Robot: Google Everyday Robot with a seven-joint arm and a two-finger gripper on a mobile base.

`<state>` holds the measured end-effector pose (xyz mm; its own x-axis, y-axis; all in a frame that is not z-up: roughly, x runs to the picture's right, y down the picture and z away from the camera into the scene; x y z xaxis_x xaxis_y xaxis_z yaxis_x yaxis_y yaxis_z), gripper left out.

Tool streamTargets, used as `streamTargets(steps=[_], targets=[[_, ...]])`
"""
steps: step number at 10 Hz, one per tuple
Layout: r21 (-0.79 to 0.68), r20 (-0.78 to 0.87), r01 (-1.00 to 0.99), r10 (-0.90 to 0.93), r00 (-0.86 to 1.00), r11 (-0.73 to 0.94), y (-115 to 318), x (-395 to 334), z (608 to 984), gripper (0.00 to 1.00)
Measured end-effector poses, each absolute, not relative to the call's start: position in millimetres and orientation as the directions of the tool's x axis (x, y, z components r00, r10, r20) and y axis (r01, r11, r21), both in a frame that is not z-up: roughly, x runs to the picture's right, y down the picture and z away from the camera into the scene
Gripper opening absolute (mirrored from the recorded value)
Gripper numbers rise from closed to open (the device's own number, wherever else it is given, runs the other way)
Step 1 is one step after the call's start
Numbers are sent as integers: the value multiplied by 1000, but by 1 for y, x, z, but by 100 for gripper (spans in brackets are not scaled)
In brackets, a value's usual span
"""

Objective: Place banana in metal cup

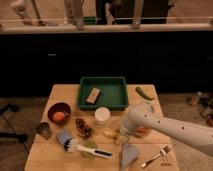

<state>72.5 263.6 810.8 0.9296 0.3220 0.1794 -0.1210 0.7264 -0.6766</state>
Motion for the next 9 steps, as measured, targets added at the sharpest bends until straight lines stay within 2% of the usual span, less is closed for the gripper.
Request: streamTargets(steps=[1,4,5,9], targets=[[-679,178,-119,319,931,725,263,71,811,37],[-683,173,-115,312,934,722,261,70,807,6],[-677,176,-113,309,935,727,257,70,802,1],[-639,216,-74,271,938,765,235,61,769,0]])
